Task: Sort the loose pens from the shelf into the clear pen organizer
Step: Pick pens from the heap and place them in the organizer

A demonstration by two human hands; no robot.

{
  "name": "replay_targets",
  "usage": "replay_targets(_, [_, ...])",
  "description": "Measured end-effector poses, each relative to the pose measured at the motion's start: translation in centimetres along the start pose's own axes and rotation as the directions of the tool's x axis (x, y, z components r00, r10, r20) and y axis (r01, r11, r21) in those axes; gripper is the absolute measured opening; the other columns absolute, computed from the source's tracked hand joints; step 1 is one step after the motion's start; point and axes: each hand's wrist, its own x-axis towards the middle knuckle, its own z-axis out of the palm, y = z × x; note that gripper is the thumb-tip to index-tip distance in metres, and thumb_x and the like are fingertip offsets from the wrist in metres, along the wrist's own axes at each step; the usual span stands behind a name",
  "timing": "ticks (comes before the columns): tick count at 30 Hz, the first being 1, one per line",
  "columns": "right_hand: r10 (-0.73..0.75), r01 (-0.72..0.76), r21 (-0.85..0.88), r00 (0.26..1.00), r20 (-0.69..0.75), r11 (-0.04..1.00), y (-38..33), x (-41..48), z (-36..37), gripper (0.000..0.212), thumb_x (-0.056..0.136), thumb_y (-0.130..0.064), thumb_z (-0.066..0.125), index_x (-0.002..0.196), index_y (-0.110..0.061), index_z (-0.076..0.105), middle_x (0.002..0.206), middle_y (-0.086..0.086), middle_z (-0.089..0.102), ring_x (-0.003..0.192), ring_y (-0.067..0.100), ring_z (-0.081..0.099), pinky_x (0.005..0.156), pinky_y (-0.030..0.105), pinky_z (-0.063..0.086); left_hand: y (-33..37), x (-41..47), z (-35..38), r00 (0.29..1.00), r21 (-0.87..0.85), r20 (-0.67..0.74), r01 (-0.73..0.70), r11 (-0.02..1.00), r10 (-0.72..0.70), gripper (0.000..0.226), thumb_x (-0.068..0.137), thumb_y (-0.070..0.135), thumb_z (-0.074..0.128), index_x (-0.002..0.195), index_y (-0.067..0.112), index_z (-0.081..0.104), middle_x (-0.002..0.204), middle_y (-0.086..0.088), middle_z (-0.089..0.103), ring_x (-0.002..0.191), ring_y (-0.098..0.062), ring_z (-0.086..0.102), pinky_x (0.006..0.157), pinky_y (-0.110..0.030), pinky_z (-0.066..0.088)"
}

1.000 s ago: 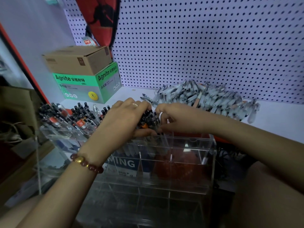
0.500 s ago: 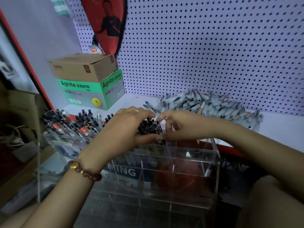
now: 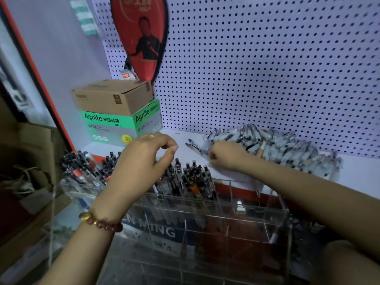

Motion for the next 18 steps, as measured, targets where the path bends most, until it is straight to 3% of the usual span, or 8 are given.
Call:
replay_targets(3, [0.023, -0.023, 0.006, 1.000, 0.013, 1.000, -0.2, 0.7, 0.1, 0.051, 0.090, -0.034, 0.064, 0.055, -0.014, 0.034, 0.052, 0.000, 0.032, 0.045, 0.014, 0.029, 0.044, 0.024, 0.029, -0.3, 0.0, -0.1, 0.999, 0.006, -0.010, 0.035, 0.999, -0.035, 0.011, 0.094, 0.022, 0.058, 0.091, 0.019, 0.068, 0.089, 0.010, 0.065, 0.075, 0.017, 0.048, 0.060, -0.007, 0.028])
replay_targets(7, [0.083, -0.083, 0.019, 0.996, 0.012, 0.996, -0.6, 1.0, -0.1, 0.048, 0.090, -0.027, 0.063, 0.056, -0.015, 0.032, 0.054, 0.000, 0.031, 0.047, 0.014, 0.029, 0.050, 0.024, 0.032, -0.3, 0.0, 0.2, 0.999, 0.029, 0.000, 0.041, 0.999, -0.041, 0.011, 0.094, 0.022, 0.059, 0.089, 0.021, 0.069, 0.086, 0.009, 0.065, 0.068, 0.015, 0.048, 0.060, -0.011, 0.032])
replay_targets(11, [0.113, -0.120, 0.102, 0.991, 0.072, 0.988, -0.8, 1.1, -0.7, 0.047, 0.082, -0.025, 0.066, 0.052, -0.017, 0.031, 0.049, -0.002, 0.026, 0.045, 0.015, 0.026, 0.047, 0.023, 0.025, -0.4, 0.0, 0.2, 0.998, 0.004, -0.024, 0.061, 0.998, -0.061, 0.011, 0.094, 0.023, 0.058, 0.089, 0.022, 0.068, 0.086, 0.010, 0.064, 0.070, 0.017, 0.049, 0.058, -0.012, 0.030])
replay_targets(14, [0.103, -0.152, 0.335, 0.982, 0.161, 0.930, -0.5, 0.9, -2.4, 0.044, 0.084, -0.022, 0.066, 0.051, -0.015, 0.039, 0.041, -0.003, 0.035, 0.036, 0.011, 0.032, 0.044, 0.020, 0.028, -0.4, 0.2, 0.3, 0.995, -0.067, -0.058, 0.076, 0.995, -0.080, 0.011, 0.094, 0.024, 0.056, 0.089, 0.023, 0.066, 0.088, 0.012, 0.064, 0.073, 0.014, 0.050, 0.061, -0.020, 0.037])
replay_targets(18, [0.006, -0.156, 0.642, 0.973, 0.229, 0.750, -0.2, -0.7, -6.3, 0.034, 0.087, -0.018, 0.059, 0.055, -0.014, 0.048, 0.047, 0.000, 0.044, 0.036, 0.008, 0.033, 0.039, 0.014, 0.032, -0.6, 0.2, 0.4, 0.989, -0.204, -0.079, 0.106, 0.973, -0.124, 0.014, 0.092, 0.034, 0.045, 0.098, 0.030, 0.057, 0.094, 0.015, 0.063, 0.088, 0.002, 0.056, 0.073, -0.035, 0.051])
